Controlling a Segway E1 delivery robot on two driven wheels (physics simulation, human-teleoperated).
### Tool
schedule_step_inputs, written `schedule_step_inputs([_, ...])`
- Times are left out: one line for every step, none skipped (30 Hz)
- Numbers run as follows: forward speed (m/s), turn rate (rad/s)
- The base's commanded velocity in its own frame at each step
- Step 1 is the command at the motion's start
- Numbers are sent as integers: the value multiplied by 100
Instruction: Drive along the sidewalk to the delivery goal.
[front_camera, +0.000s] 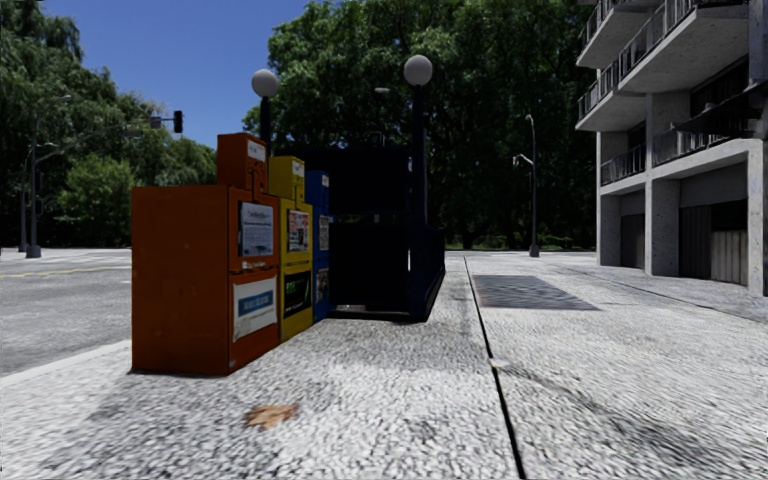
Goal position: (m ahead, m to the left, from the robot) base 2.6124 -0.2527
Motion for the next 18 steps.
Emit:
schedule_step_inputs([136, -59])
schedule_step_inputs([133, -59])
schedule_step_inputs([133, -59])
schedule_step_inputs([132, -59])
schedule_step_inputs([129, -59])
schedule_step_inputs([124, -59])
schedule_step_inputs([121, -59])
schedule_step_inputs([121, -59])
schedule_step_inputs([120, -59])
schedule_step_inputs([119, -59])
schedule_step_inputs([118, -59])
schedule_step_inputs([118, -59])
schedule_step_inputs([118, -59])
schedule_step_inputs([117, -59])
schedule_step_inputs([117, -57])
schedule_step_inputs([117, -10])
schedule_step_inputs([117, -10])
schedule_step_inputs([117, 0])
